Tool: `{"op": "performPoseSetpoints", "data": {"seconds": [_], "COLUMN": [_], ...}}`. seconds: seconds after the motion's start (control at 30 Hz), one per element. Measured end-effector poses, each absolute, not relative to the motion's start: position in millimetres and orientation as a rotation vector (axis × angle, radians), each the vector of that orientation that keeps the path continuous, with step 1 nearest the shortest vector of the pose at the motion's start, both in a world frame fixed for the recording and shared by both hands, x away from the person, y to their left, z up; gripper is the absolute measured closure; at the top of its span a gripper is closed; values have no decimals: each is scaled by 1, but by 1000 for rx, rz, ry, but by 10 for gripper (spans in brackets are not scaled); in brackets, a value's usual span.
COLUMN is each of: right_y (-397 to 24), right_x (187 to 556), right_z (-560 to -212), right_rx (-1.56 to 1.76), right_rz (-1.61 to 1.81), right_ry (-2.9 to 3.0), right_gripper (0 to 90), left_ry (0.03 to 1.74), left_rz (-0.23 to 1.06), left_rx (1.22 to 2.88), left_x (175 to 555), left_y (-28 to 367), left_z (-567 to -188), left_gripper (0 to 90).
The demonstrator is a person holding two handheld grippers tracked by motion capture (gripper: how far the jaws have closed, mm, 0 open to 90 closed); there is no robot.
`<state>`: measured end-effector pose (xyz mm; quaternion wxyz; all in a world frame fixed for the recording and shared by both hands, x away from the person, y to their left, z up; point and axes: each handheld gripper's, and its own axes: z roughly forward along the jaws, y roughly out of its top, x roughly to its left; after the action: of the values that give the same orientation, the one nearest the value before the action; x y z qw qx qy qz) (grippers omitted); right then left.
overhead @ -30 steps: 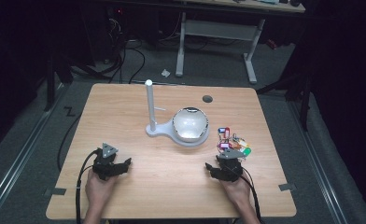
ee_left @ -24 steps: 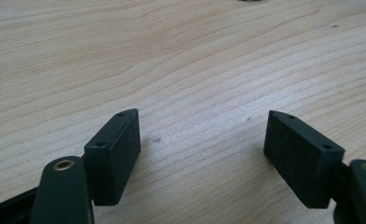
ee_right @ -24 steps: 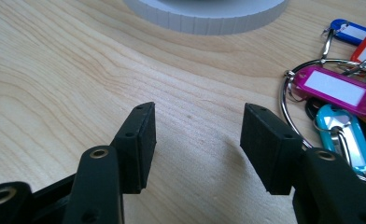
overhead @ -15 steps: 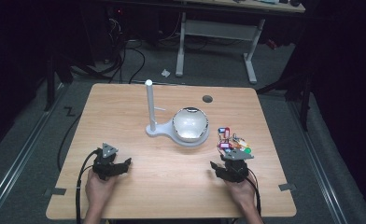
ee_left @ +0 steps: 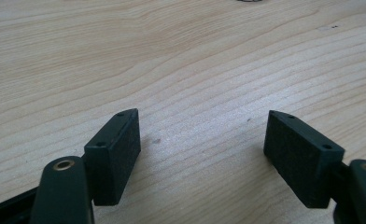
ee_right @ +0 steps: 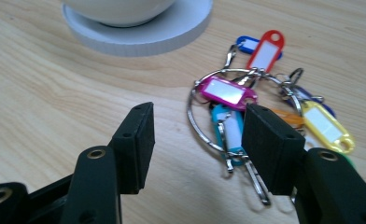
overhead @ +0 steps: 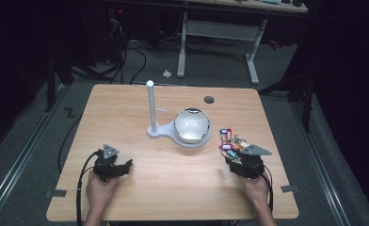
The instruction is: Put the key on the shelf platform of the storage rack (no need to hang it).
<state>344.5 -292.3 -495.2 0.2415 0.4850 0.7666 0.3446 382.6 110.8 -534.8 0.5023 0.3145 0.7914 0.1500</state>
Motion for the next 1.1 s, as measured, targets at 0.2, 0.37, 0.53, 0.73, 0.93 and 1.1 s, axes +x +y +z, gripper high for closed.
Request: {"op": "performPoseSetpoints", "data": {"seconds": [0.2, 0.37, 0.53, 0.73, 0.93, 1.1], "right_y": [-303, -307, -310, -311, -308, -313], "right_x": [354, 366, 380, 391, 399, 404], "right_z": [-490, -488, -490, -498, -499, -503], "right_rx": [1357, 1377, 1398, 1408, 1383, 1392], "right_rz": [945, 954, 936, 894, 861, 842], "right_ry": [2067, 2064, 2077, 2105, 2142, 2169], "right_gripper": [439, 435, 431, 416, 405, 398], "left_ry": [1898, 1897, 1890, 1897, 1913, 1910], "left_rz": [371, 372, 375, 373, 363, 365], "left_rx": [774, 775, 783, 776, 756, 760], "left_x": [383, 383, 383, 383, 383, 383], "left_y": [112, 112, 112, 112, 111, 111], "left_z": [-536, -536, -536, -536, -535, -535], "left_gripper": [274, 274, 274, 275, 275, 276]}}
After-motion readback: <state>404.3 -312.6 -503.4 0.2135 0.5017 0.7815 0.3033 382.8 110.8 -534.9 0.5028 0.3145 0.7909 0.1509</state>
